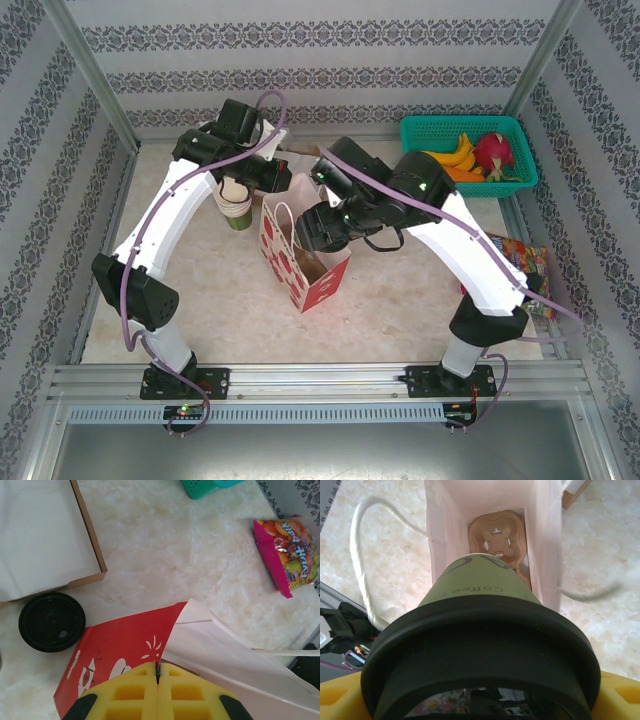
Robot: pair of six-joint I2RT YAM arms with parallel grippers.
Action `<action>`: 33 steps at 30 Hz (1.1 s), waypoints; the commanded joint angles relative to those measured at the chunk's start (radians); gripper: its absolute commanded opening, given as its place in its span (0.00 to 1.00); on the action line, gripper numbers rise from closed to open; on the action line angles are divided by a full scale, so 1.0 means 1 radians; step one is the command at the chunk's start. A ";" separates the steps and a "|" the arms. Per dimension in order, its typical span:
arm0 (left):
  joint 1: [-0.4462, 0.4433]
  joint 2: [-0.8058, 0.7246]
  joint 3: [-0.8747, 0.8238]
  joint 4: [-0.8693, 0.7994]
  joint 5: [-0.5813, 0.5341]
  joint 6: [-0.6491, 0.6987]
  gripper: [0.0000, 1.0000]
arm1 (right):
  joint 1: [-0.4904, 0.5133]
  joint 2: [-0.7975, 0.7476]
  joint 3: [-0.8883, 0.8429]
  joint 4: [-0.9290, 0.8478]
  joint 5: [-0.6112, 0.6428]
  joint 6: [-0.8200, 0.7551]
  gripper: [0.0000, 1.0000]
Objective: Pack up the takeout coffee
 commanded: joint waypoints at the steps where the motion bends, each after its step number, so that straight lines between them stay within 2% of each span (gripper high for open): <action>1: -0.010 -0.015 -0.024 -0.016 -0.007 -0.145 0.00 | 0.020 0.025 0.033 -0.086 -0.006 -0.022 0.70; 5: -0.012 -0.031 -0.083 0.022 -0.030 -0.233 0.03 | 0.030 0.050 0.024 -0.076 -0.024 -0.026 0.70; 7: -0.012 -0.036 -0.101 0.031 -0.035 -0.252 0.12 | 0.030 0.046 -0.016 -0.050 -0.039 -0.024 0.70; 10: -0.010 -0.049 -0.118 0.046 -0.024 -0.241 0.40 | 0.028 0.033 -0.065 -0.021 -0.050 -0.020 0.70; 12: -0.007 -0.072 -0.126 0.065 -0.003 -0.215 0.53 | 0.024 0.026 -0.088 -0.015 -0.051 -0.016 0.70; 19: 0.012 -0.200 -0.188 0.139 -0.004 -0.107 0.83 | 0.018 -0.018 -0.216 0.082 -0.099 0.014 0.70; 22: 0.025 -0.268 -0.230 0.157 -0.004 -0.064 0.89 | 0.018 -0.018 -0.235 0.108 -0.113 0.023 0.70; 28: 0.025 -0.412 -0.340 0.162 -0.022 0.038 0.94 | 0.018 -0.003 -0.252 0.124 -0.110 0.031 0.70; 33: 0.024 -0.512 -0.429 0.180 0.111 0.070 0.92 | 0.016 0.021 -0.240 0.112 -0.097 0.036 0.71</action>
